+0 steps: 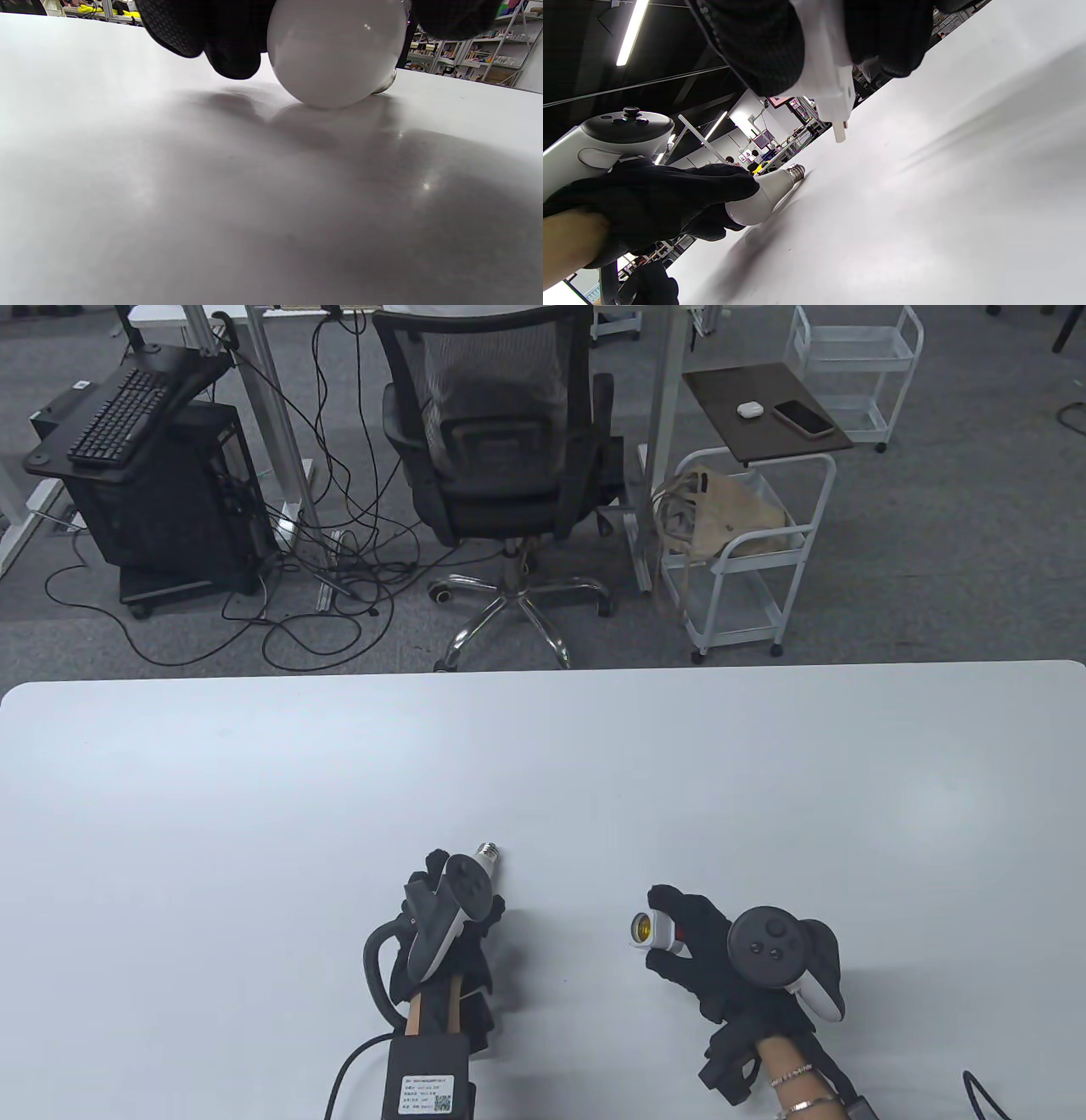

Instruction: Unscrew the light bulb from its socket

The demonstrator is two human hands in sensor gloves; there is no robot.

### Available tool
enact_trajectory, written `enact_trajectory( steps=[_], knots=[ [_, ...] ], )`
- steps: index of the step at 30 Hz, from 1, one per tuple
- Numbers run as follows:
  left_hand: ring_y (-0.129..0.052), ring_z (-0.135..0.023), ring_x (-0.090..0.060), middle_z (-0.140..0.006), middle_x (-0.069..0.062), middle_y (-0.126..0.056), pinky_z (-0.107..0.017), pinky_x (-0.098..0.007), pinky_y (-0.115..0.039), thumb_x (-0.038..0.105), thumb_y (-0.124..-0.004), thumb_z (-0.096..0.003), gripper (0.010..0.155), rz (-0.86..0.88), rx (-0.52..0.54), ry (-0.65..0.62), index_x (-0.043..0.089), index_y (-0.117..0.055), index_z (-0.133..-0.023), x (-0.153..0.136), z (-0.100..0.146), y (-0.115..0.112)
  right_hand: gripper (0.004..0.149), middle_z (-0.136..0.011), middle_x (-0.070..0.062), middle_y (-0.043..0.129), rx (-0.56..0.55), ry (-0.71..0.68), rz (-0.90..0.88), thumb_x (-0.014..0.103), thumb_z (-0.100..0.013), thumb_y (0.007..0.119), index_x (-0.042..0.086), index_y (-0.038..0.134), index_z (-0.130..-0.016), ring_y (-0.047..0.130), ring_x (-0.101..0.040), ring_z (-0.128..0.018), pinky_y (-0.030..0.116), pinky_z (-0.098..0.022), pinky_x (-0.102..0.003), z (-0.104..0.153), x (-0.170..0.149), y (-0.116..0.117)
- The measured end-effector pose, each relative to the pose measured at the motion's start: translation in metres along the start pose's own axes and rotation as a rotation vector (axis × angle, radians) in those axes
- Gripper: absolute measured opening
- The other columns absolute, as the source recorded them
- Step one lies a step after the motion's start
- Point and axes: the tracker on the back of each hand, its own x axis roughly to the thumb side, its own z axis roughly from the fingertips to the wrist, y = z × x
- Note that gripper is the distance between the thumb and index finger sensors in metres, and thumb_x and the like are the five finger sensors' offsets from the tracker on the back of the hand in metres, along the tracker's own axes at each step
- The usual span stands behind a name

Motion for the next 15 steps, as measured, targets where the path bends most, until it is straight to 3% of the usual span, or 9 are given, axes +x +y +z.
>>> enact_trajectory(
  steps=[15],
  knots=[
    [-0.076,-0.104,-0.042,-0.121,-0.026,-0.059,-0.078,-0.056,-0.065,0.061,-0.076,-0.0523,0.089,-0.018,0.001,0.010,0.017,-0.038,-0.120,-0.0040,-0.0004,0.0020,0.069,-0.102,-0.022,0.067,0.007,0.003,0.003,0.032,-0.055,0.085,0.016,0.050,-0.112,0.076,-0.042,-0.091,0.048,-0.075,-0.059,-0.0004,-0.0002,0.0009]
  ],
)
